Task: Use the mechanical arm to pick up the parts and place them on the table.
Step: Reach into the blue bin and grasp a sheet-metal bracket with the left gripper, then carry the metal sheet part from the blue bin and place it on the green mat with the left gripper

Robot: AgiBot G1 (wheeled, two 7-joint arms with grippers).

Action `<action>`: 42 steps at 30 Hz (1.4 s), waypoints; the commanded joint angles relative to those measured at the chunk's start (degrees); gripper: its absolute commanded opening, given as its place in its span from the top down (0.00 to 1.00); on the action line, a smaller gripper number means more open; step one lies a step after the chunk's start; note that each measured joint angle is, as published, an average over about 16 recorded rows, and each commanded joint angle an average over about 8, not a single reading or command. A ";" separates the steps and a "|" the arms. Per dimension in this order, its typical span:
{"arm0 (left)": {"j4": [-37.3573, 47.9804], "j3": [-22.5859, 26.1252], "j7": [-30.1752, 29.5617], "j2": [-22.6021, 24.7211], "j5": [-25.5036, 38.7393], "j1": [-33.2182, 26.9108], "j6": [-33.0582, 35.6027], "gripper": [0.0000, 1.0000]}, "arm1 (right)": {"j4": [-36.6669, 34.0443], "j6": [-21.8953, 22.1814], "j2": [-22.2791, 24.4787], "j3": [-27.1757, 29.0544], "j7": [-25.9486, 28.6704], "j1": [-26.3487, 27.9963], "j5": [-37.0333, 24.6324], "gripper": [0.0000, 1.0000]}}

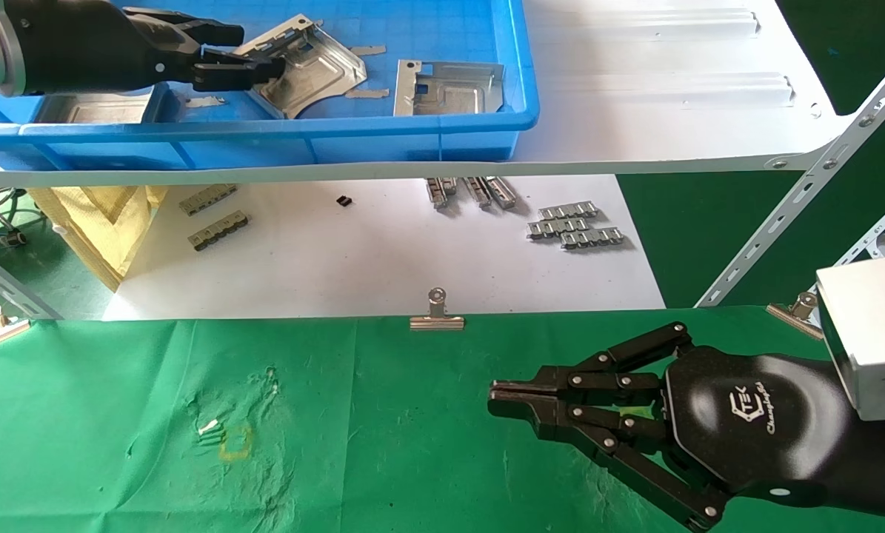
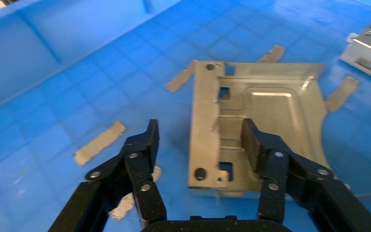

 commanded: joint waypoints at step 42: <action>-14.29 -4.19 16.24 -9.14 -14.13 4.95 29.66 1.00 | 0.00 0.06 0.05 -0.13 -0.06 0.03 0.09 0.00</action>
